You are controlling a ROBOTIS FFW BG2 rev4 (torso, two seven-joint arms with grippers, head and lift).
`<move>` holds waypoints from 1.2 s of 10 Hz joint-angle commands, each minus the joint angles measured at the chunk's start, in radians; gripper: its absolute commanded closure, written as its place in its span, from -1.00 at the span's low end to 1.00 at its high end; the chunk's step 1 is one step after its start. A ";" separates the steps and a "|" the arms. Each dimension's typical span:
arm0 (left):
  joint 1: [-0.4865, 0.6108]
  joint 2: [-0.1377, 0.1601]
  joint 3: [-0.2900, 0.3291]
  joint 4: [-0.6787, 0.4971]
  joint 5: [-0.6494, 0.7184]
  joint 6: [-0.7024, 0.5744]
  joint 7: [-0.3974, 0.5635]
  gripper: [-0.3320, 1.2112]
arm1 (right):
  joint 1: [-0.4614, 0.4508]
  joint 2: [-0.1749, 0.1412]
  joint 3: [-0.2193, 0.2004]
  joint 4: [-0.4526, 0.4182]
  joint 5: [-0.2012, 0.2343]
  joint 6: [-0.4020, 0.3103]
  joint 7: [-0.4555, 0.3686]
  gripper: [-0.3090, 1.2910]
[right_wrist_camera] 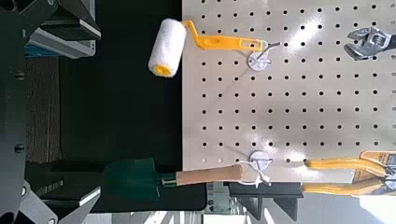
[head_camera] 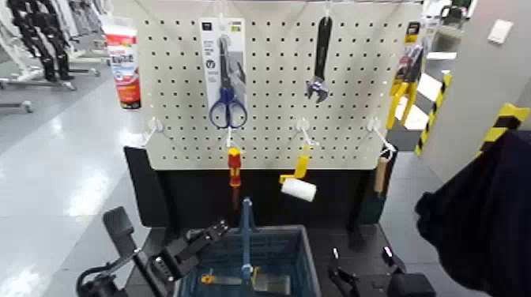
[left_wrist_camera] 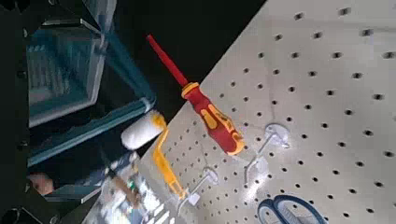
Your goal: Grasp the handle of the crate.
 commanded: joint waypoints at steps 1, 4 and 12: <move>-0.072 0.013 -0.041 0.101 0.172 0.079 -0.018 -0.39 | 0.000 0.000 0.000 0.002 -0.004 -0.005 0.000 -0.44; -0.153 0.035 -0.096 0.226 0.312 0.128 -0.066 -0.39 | 0.000 0.000 0.003 0.004 -0.008 -0.008 0.000 -0.44; -0.270 0.052 -0.223 0.424 0.477 0.152 -0.135 0.38 | -0.003 -0.001 0.006 0.005 -0.013 -0.013 0.000 -0.44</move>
